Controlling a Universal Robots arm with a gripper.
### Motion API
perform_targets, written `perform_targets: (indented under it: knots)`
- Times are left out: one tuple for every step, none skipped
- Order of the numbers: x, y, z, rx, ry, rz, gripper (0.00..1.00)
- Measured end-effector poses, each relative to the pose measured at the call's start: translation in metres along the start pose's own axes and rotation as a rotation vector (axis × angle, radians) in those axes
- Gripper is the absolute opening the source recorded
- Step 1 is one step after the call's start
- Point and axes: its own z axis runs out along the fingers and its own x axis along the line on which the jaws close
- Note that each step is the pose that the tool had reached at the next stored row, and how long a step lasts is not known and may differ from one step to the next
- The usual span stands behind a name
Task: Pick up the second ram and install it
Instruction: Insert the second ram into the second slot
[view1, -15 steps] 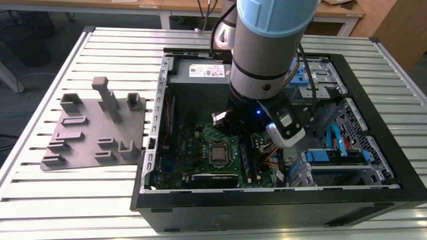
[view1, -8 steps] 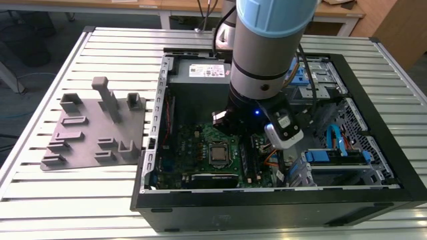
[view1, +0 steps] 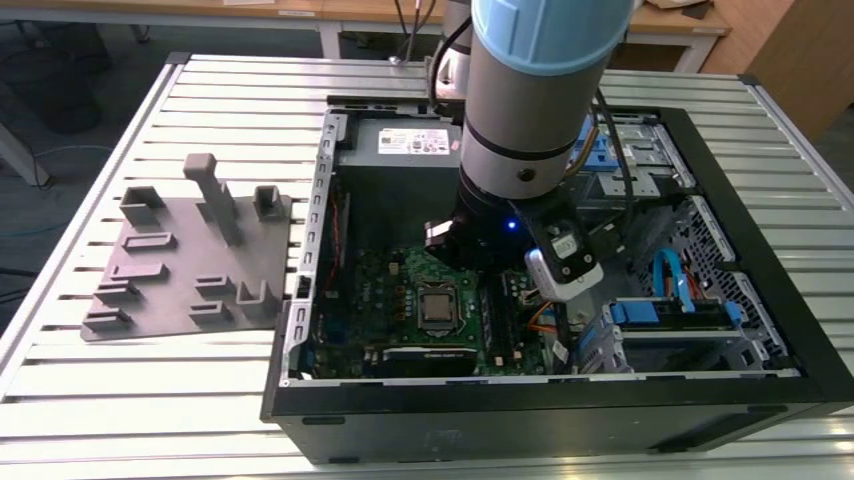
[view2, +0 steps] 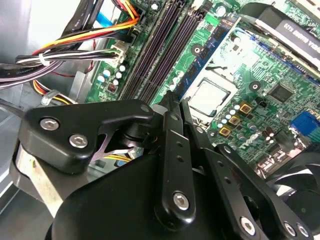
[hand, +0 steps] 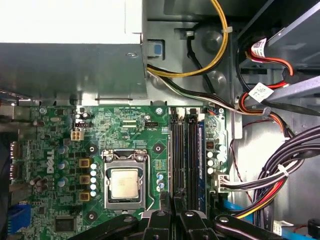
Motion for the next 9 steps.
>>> perform_targets:
  knots:
    - [0.0,0.0,0.0,0.0,0.0,0.0,0.11]
    - [0.0,0.0,0.0,0.0,0.0,0.0,0.11]
    - [0.0,0.0,0.0,0.0,0.0,0.001,0.11]
    - [0.0,0.0,0.0,0.0001,0.0,0.001,0.11]
    - [0.0,0.0,0.0001,0.0005,-0.0001,0.001,0.11]
    - [0.0,0.0001,0.0003,0.0007,0.0,0.001,0.11]
    - [0.0,0.0,0.0009,0.0005,-0.0002,0.001,0.11]
    - [-0.0005,-0.0001,0.0016,0.0007,-0.0001,0.001,0.11]
    - [-0.001,-0.0001,0.0023,0.0008,-0.0001,0.001,0.11]
